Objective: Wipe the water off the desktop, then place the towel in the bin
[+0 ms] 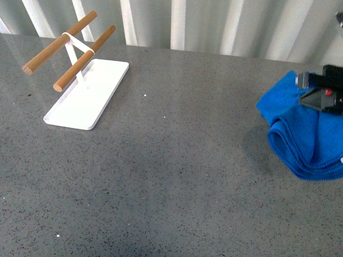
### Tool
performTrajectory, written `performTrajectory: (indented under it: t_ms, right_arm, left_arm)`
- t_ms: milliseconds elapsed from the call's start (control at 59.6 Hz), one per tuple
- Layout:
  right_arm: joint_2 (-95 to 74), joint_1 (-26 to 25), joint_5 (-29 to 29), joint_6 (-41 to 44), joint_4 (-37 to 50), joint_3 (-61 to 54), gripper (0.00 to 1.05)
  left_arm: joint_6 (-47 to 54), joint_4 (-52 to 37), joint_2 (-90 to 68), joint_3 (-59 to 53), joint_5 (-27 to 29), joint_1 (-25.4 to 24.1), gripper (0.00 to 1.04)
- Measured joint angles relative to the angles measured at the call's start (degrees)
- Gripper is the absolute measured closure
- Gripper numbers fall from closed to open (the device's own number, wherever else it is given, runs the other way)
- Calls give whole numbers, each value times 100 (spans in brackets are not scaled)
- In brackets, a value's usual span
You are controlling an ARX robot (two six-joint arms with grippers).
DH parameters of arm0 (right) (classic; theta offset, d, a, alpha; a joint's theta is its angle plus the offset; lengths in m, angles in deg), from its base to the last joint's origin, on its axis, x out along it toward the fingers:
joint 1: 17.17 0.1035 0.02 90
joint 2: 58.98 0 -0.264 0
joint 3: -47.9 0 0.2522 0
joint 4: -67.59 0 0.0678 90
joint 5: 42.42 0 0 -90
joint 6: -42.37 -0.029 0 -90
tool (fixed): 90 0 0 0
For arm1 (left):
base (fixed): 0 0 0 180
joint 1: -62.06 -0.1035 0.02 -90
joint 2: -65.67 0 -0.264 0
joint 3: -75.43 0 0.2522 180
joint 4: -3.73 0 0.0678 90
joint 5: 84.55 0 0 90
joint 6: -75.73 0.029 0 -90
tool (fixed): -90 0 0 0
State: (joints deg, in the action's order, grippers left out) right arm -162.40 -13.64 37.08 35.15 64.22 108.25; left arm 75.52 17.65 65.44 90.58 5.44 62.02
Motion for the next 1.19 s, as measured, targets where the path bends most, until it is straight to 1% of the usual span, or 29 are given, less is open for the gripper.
performTrajectory:
  t_ms: [101,168,269,319,353,436,520,621,739,873,957,1024,1141,1192]
  right_arm:
    - [-461,-109,85,-2,20,-140,101]
    - [-643,-175,153,46,48,-203,101]
    - [-868,-328,262,192,109,-251,101]
    - [-903,-389,306,273,127,-251,101]
    - [-931,-459,365,350,138,-240,101]
    - [-977,-533,439,466,138,-186,101]
    - [-1062,-573,525,573,131,-42,101]
    - [-1235,-588,728,702,46,247,101]
    - [-1438,-575,839,750,-9,597,101]
    - [-1908,-396,1027,800,-76,1379,101]
    - [-2277,-168,857,774,-81,2024,101]
    - [-2433,-31,732,734,-118,2315,101]
    - [-2708,378,407,688,-203,2837,101]
    - [-2778,595,181,632,-227,2975,101]
  left_arm:
    - [0,0,0,0,0,0,62]
    - [0,0,0,0,0,0,52]
    - [0,0,0,0,0,0,32]
    - [-2,0,0,0,0,0,25]
    - [0,0,0,0,0,0,16]
    - [2,0,2,0,0,0,5]
    - [0,0,2,0,0,0,8]
    - [0,0,2,0,0,0,7]
    - [2,0,2,0,0,0,7]
    - [2,0,2,0,0,0,7]
    - [2,0,2,0,0,0,7]
    - [2,0,4,0,0,0,7]
    - [0,0,4,0,0,0,7]
    - [2,0,4,0,0,0,7]
